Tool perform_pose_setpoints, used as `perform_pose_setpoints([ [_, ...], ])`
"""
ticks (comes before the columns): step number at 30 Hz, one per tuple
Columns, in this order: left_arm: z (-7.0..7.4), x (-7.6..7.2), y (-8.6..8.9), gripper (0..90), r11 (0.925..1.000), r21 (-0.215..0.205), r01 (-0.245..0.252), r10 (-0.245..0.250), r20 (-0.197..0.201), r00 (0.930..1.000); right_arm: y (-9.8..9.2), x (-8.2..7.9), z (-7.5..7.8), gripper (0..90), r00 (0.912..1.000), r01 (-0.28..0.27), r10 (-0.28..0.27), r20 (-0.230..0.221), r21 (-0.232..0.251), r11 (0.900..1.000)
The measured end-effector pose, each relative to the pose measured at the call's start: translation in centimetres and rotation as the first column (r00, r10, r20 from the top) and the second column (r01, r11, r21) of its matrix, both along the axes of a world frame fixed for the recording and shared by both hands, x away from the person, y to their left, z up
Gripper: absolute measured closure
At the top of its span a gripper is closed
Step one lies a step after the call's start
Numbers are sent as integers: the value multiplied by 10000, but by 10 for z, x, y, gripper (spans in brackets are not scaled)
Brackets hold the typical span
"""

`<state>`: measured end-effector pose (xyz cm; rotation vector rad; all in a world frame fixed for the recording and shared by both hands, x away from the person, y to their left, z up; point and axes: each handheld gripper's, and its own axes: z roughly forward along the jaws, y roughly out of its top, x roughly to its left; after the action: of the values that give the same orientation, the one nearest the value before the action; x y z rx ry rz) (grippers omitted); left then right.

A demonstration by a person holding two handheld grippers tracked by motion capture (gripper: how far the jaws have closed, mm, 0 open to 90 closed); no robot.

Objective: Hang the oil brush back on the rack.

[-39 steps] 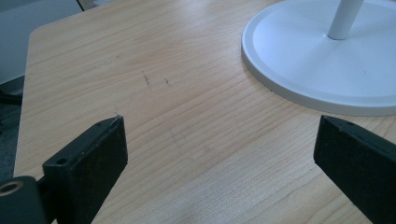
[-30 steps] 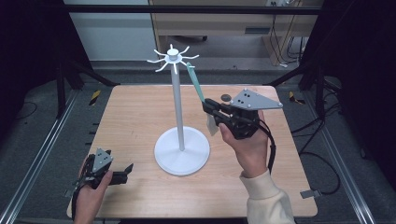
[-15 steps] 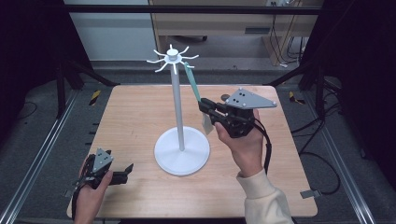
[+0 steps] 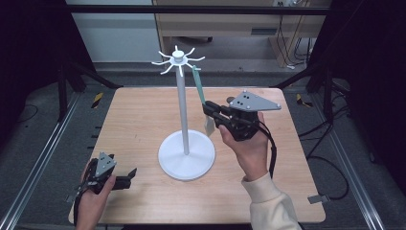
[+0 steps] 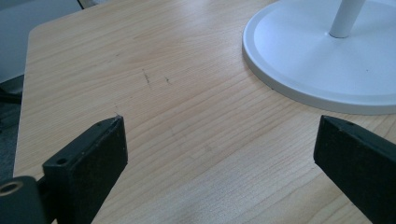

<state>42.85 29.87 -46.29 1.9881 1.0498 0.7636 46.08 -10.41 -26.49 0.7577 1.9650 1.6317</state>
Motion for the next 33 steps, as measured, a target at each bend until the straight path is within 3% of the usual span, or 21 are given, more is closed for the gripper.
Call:
perform_pose_setpoints([
  [22,0,0,0,24,10000,-52,-32,32,-14,10000,7,3,-1,824,9997,235,-235,-8,-302,9993],
  [29,0,0,-1,24,10000,-45,20,-20,1,10000,4,-3,2,655,9937,1119,-1114,111,-711,9912],
  [31,0,0,-1,24,10000,-49,15,-15,5,10000,3,-3,2,553,9894,1443,-1452,-23,-987,9846],
  [33,0,0,0,24,10000,-39,20,-20,0,10000,3,-3,2,530,9870,1591,-1606,-60,-1058,9816],
])
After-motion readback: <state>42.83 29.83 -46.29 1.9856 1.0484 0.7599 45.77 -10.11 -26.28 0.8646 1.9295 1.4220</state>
